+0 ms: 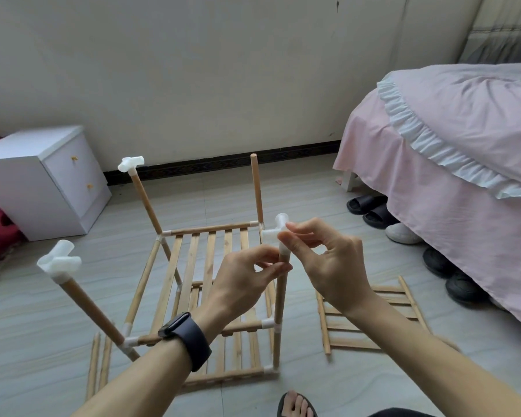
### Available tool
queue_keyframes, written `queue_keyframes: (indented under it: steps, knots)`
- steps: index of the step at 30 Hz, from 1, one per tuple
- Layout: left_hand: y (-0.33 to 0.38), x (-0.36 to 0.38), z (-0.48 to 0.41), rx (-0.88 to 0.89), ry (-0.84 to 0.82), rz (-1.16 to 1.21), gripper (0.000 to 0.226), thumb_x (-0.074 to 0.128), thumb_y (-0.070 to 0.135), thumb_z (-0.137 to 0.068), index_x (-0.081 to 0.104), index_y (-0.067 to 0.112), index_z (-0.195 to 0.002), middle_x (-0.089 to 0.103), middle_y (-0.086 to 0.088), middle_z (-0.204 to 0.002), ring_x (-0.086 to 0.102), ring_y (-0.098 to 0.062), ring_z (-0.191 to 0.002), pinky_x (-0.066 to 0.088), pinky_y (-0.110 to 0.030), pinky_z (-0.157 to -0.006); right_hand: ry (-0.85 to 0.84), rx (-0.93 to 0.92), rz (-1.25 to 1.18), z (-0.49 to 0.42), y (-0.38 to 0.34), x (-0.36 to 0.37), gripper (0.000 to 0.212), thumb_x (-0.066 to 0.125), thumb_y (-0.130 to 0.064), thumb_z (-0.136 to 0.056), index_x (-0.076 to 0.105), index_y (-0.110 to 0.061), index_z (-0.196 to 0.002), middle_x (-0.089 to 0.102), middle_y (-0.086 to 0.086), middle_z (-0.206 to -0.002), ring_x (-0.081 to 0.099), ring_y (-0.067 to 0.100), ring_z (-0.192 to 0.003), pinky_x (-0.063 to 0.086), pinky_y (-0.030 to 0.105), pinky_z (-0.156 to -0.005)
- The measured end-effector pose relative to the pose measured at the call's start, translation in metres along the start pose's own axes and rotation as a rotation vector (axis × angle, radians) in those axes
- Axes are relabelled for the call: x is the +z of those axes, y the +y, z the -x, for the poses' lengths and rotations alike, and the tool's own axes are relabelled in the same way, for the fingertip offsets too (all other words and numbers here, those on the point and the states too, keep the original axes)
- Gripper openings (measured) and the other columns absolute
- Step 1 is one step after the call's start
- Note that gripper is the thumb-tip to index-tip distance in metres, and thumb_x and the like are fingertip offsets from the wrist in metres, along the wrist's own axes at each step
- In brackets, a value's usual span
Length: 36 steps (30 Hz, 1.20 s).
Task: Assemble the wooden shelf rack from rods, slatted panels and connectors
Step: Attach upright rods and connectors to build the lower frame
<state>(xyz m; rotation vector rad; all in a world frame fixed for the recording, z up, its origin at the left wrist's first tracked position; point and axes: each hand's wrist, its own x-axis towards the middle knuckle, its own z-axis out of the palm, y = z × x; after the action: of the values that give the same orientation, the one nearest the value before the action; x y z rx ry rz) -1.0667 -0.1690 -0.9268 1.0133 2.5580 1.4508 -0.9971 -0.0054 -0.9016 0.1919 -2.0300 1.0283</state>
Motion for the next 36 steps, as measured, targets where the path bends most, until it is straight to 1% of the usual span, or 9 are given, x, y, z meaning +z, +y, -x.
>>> queue_keyframes:
  steps: [9,14,17,21,24,27,30,33,36]
  knots:
    - [0.007,-0.006,0.009,0.069,0.005,-0.177,0.021,0.066,0.029,-0.095,0.071,0.025,-0.115,0.073,0.014,-0.103,0.067,-0.003,-0.097,0.058,-0.035,-0.085,-0.031,-0.056,0.006,0.002,-0.002,0.005,0.019,0.074,-0.024,-0.093,0.075,-0.009,-0.105,0.077,-0.001,-0.09,0.072,0.006,-0.082,0.06,0.025,-0.071]
    - [0.006,-0.02,0.019,0.072,0.028,-0.331,0.017,0.065,0.044,-0.086,0.067,0.03,-0.095,0.067,0.016,-0.091,0.065,-0.002,-0.086,0.059,-0.029,-0.075,-0.077,0.417,-0.195,0.012,0.015,0.02,0.022,0.046,-0.048,-0.102,0.061,-0.034,-0.109,0.075,-0.013,-0.088,0.071,0.002,-0.085,0.055,0.018,-0.07]
    - [-0.002,-0.037,0.032,0.003,0.037,-0.324,0.023,0.06,0.054,-0.074,0.062,0.033,-0.082,0.064,0.014,-0.084,0.065,-0.004,-0.079,0.059,-0.028,-0.069,-0.292,0.551,0.069,0.036,0.049,0.046,0.015,0.05,-0.039,-0.103,0.058,-0.033,-0.114,0.069,-0.014,-0.105,0.066,0.009,-0.105,0.051,0.024,-0.085]
    - [-0.017,-0.065,0.053,-0.099,0.058,-0.262,0.023,0.06,0.059,-0.068,0.062,0.038,-0.079,0.066,0.016,-0.085,0.065,-0.001,-0.084,0.057,-0.022,-0.073,-0.886,0.401,0.468,0.07,0.077,0.106,0.062,0.051,-0.032,-0.095,0.031,-0.03,-0.154,0.029,0.003,-0.162,0.023,0.025,-0.149,0.03,0.042,-0.118]
    - [-0.028,-0.095,0.075,-0.191,0.119,-0.173,0.023,0.066,0.053,-0.066,0.064,0.037,-0.082,0.07,0.016,-0.087,0.066,0.0,-0.088,0.052,-0.019,-0.074,-1.142,0.168,0.666,0.077,0.084,0.144,0.075,0.051,-0.041,-0.093,0.016,-0.036,-0.159,0.0,0.004,-0.171,-0.005,0.028,-0.156,0.008,0.053,-0.124]
    - [-0.044,-0.132,0.102,-0.299,0.254,-0.067,0.043,0.077,0.054,-0.066,0.061,0.032,-0.098,0.074,0.015,-0.09,0.07,-0.003,-0.087,0.053,-0.018,-0.072,-1.191,-0.059,0.779,0.081,0.083,0.17,0.054,0.04,-0.055,-0.099,0.037,-0.034,-0.149,0.023,0.003,-0.164,0.008,0.027,-0.155,0.002,0.059,-0.121]
    - [-0.059,-0.16,0.119,-0.401,0.377,0.116,0.068,0.085,0.057,-0.062,0.057,0.025,-0.115,0.077,0.003,-0.096,0.073,-0.012,-0.091,0.058,-0.026,-0.074,-1.142,-0.253,0.818,0.081,0.073,0.193,0.047,0.036,-0.062,-0.099,0.054,-0.034,-0.131,0.049,0.003,-0.143,0.035,0.029,-0.139,0.017,0.055,-0.117]
    - [-0.069,-0.165,0.119,-0.396,0.455,0.112,0.039,0.079,0.04,-0.077,0.066,0.024,-0.11,0.075,0.003,-0.103,0.072,-0.011,-0.096,0.059,-0.025,-0.076,-1.161,-0.332,0.823,0.08,0.062,0.21,0.056,0.033,-0.072,-0.095,0.063,-0.033,-0.122,0.06,0.002,-0.128,0.044,0.026,-0.125,0.031,0.044,-0.102]
    - [-0.069,-0.157,0.107,-0.36,0.539,0.261,0.012,0.065,0.012,-0.084,0.074,0.019,-0.082,0.076,-0.004,-0.092,0.071,-0.023,-0.094,0.058,-0.037,-0.086,-1.199,-0.354,0.805,0.088,0.055,0.219,0.067,0.027,-0.079,-0.093,0.066,-0.03,-0.116,0.067,0.0,-0.118,0.047,0.025,-0.121,0.033,0.043,-0.095]
